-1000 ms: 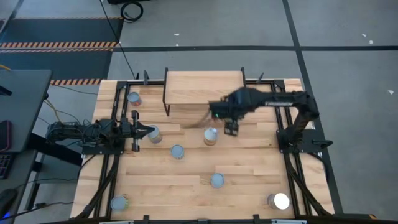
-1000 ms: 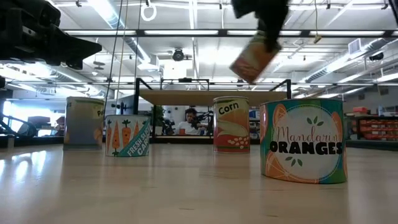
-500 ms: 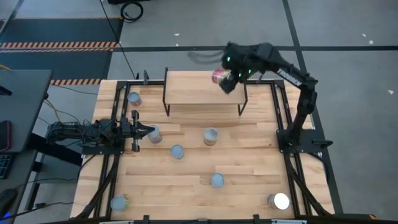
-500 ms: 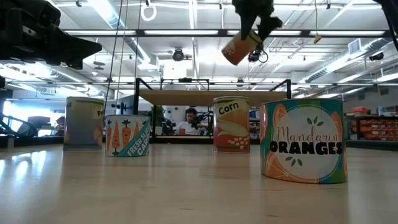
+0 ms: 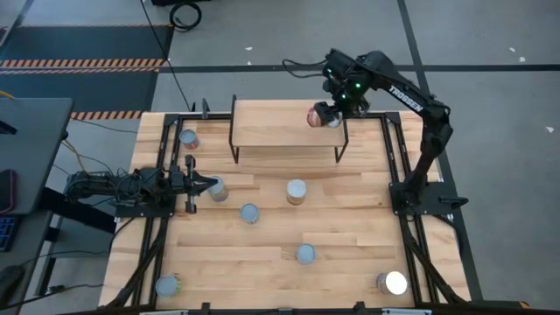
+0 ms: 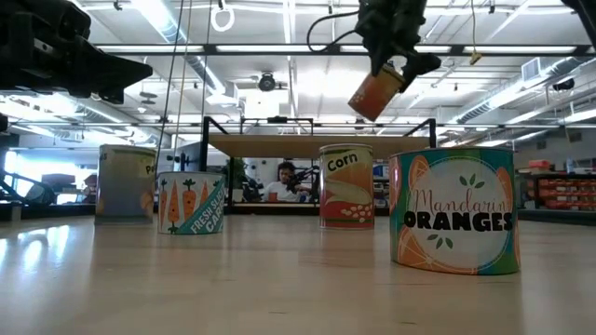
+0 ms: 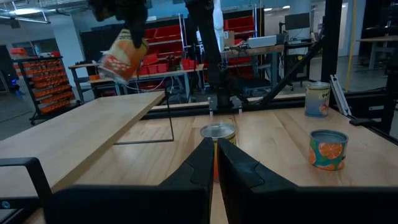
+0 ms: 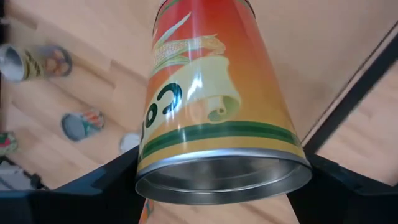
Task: Pick and place cans onto a shelf
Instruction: Put the right large canned corn on the shelf
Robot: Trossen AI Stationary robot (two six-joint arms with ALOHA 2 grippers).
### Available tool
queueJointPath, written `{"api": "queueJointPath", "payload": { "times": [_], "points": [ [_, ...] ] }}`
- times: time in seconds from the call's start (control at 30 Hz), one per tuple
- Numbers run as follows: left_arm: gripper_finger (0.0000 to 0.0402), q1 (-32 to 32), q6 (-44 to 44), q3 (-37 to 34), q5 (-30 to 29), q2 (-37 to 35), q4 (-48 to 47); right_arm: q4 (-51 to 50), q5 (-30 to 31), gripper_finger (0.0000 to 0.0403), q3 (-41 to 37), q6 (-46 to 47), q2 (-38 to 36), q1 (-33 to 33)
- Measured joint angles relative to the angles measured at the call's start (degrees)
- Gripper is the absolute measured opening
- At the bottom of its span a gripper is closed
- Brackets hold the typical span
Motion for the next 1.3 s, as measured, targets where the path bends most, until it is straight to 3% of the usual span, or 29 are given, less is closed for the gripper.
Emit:
{"api": "queueJointPath", "payload": {
  "times": [0.4,0.97,1.3],
  "points": [
    [0.0027,0.01,0.02,-0.02,0.0,0.0,0.01,0.14,-0.12,0.0324,-15.92,3.51,-11.87,-1.51],
    [0.0027,0.02,0.0,-0.02,-0.01,0.0,0.0,5.77,-0.14,0.0343,-17.08,4.26,-9.6,-2.58],
    [0.0027,0.0,0.0,-0.01,0.0,0.0,0.0,12.47,4.33,0.0354,-17.08,6.24,-9.65,-2.58]
  ]
}}
